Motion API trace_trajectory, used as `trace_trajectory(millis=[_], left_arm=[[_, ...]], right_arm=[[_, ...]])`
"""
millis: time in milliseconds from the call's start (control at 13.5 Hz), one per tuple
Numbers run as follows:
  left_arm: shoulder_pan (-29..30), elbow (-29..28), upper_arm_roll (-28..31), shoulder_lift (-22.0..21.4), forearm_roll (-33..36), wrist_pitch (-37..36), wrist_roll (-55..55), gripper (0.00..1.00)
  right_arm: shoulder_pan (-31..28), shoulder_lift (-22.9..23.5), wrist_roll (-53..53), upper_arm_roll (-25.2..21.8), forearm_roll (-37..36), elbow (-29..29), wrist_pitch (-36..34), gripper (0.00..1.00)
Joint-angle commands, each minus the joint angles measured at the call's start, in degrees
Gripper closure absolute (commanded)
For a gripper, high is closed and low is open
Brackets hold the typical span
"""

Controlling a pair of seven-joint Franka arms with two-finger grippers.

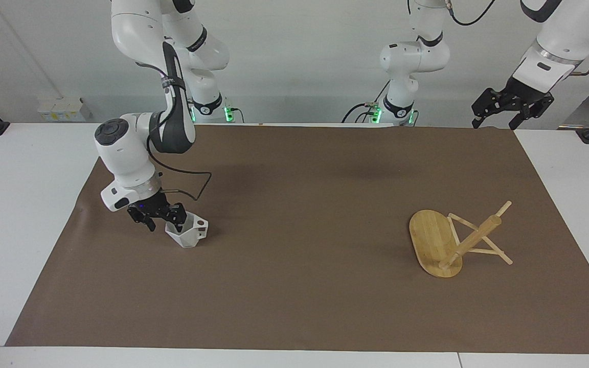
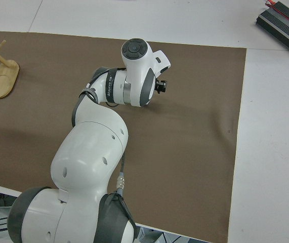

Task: Hang cup on rack

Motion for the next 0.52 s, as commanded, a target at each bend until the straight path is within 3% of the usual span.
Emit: trace_trajectory(millis=[0, 222, 444], left_arm=[[-0.1, -2.0, 0.1, -1.5, 1.1, 1.7, -0.1, 0.0], [-0.2, -2.4, 0.1, -1.5, 1.1, 2.3, -0.1, 0.0], [-0.6, -2.4, 0.1, -1.5, 1.1, 2.5, -0.1, 0.0]], right_arm=[[-0.3, -0.2, 0.7, 0.3, -0.5, -0.3, -0.2, 0.6], [-0.3, -0.2, 0.6, 0.3, -0.6, 0.3, -1.5, 0.99], [-0.2, -0.8, 0.6, 0.4, -0.6, 3.5, -7.1, 1.0]])
